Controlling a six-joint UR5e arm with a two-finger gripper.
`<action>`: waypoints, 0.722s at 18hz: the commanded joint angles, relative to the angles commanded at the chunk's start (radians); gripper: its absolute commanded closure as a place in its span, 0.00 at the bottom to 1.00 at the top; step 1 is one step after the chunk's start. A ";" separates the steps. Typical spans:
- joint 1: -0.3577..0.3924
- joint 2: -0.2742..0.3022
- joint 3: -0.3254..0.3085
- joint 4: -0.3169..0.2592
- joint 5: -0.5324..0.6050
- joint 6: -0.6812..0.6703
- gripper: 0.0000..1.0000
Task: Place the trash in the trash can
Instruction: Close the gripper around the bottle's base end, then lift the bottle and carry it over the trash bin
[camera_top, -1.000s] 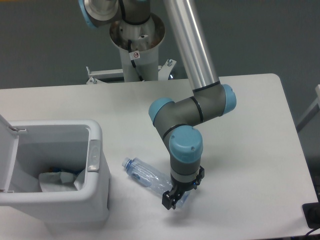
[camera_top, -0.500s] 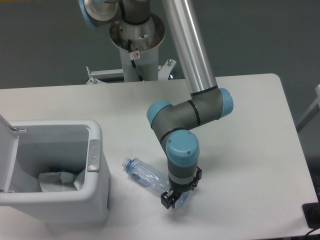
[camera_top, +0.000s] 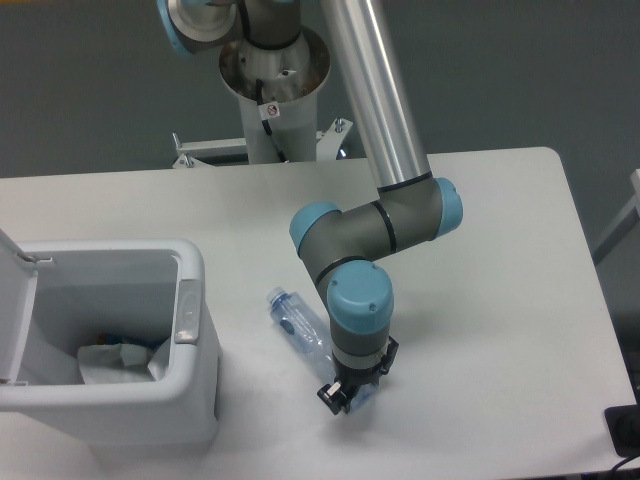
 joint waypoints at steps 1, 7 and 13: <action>0.000 0.000 0.000 0.002 0.000 0.000 0.37; 0.000 0.017 0.009 0.002 0.000 0.002 0.38; 0.011 0.104 0.106 0.006 -0.037 0.003 0.38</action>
